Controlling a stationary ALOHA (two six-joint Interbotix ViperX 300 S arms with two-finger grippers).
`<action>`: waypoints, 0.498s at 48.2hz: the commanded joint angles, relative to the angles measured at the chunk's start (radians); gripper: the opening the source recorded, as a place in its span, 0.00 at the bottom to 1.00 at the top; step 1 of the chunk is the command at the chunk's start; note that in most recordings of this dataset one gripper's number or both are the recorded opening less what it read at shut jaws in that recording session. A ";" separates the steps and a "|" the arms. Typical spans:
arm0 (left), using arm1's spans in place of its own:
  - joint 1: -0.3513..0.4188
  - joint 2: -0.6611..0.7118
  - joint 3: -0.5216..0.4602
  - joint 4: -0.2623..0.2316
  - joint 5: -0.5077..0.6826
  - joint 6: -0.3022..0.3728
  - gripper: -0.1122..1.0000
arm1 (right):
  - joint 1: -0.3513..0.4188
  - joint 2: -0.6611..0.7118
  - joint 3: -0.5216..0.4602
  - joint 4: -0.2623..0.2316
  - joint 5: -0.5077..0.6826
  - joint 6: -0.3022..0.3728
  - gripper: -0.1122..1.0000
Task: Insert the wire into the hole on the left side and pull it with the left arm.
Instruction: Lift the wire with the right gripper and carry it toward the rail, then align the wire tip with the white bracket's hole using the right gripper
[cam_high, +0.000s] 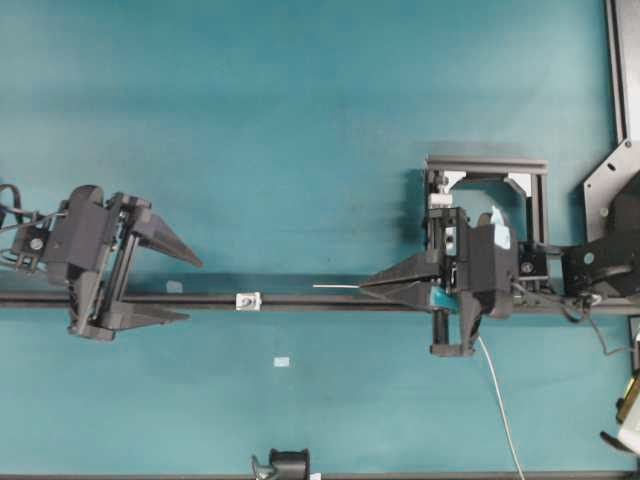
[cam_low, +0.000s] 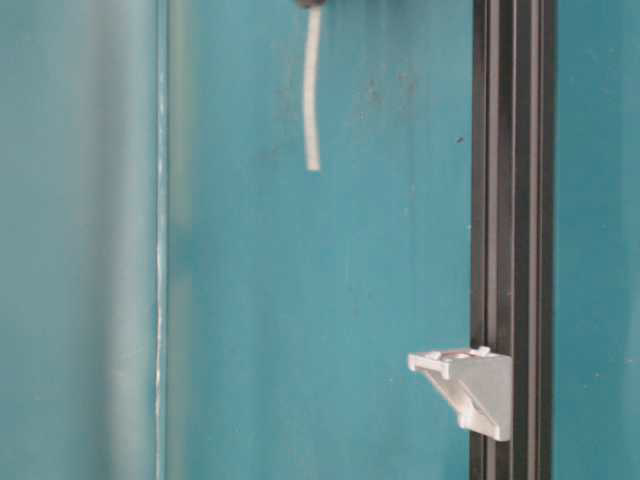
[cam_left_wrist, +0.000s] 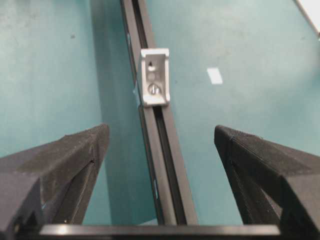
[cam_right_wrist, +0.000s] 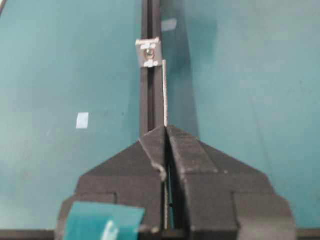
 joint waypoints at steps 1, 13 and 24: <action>-0.005 0.014 -0.017 -0.003 -0.014 0.000 0.73 | 0.015 0.020 -0.028 0.015 -0.025 -0.002 0.12; -0.005 0.054 -0.011 -0.002 -0.049 0.002 0.73 | 0.015 0.114 -0.061 0.015 -0.083 -0.003 0.12; -0.005 0.081 -0.028 -0.003 -0.051 0.000 0.73 | 0.015 0.186 -0.103 0.015 -0.100 -0.005 0.12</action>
